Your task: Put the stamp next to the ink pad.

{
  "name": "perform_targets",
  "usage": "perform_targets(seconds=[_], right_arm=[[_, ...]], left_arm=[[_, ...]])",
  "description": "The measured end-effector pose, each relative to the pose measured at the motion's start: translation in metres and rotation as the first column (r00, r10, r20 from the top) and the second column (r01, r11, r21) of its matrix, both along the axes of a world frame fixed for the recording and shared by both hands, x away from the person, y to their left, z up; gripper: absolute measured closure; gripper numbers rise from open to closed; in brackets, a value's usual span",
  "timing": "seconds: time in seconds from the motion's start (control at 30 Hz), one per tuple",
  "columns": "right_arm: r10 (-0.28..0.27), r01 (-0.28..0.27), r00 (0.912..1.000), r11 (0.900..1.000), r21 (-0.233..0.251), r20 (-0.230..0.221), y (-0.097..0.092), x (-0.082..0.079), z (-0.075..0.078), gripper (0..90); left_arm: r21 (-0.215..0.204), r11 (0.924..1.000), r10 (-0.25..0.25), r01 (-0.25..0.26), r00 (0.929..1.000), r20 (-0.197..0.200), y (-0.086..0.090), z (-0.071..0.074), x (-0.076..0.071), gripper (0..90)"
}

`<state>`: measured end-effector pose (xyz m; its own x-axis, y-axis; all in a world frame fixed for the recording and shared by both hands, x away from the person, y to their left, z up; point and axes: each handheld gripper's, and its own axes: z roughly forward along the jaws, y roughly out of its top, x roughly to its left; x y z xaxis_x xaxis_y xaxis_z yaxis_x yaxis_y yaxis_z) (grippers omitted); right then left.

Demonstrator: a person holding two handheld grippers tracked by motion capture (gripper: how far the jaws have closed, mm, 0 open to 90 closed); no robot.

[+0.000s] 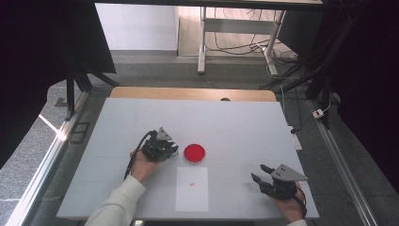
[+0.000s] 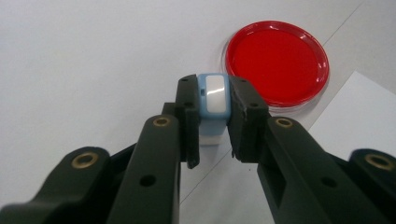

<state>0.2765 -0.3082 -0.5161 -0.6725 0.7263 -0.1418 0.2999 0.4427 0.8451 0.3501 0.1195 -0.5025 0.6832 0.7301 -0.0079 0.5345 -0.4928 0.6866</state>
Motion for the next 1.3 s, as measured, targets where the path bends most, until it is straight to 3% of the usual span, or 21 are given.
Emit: perform_targets(seconds=[0.23,0.43,0.6,0.93,1.3], right_arm=[[-0.002,0.002,1.0,1.0,0.007,0.003,0.0,0.0,0.001,47.3],[-0.004,0.004,1.0,0.9999,0.013,0.006,-0.001,0.0,0.001,47.2],[0.0,0.0,1.0,0.9999,0.013,0.006,-0.001,0.0,0.002,46.7],[0.017,-0.018,0.9998,0.9994,0.028,0.003,-0.001,0.001,0.003,44.7],[0.037,-0.037,0.9993,0.9989,0.028,0.011,-0.003,0.004,0.004,43.9]], left_arm=[[-0.004,1.0,0.005,-0.005,1.0,0.003,-0.001,0.0,-0.001,73.5],[-0.02,0.9994,0.03,-0.03,0.9994,0.019,0.001,0.003,-0.003,48.3],[-0.081,0.9964,0.03,-0.027,0.9989,0.037,0.009,0.009,-0.014,33.5],[-0.155,0.9878,-0.004,0.018,0.9958,0.091,0.033,0.016,-0.051,31.5],[-0.169,0.9851,-0.013,0.033,0.9931,0.116,0.048,0.015,-0.08,31.4]])
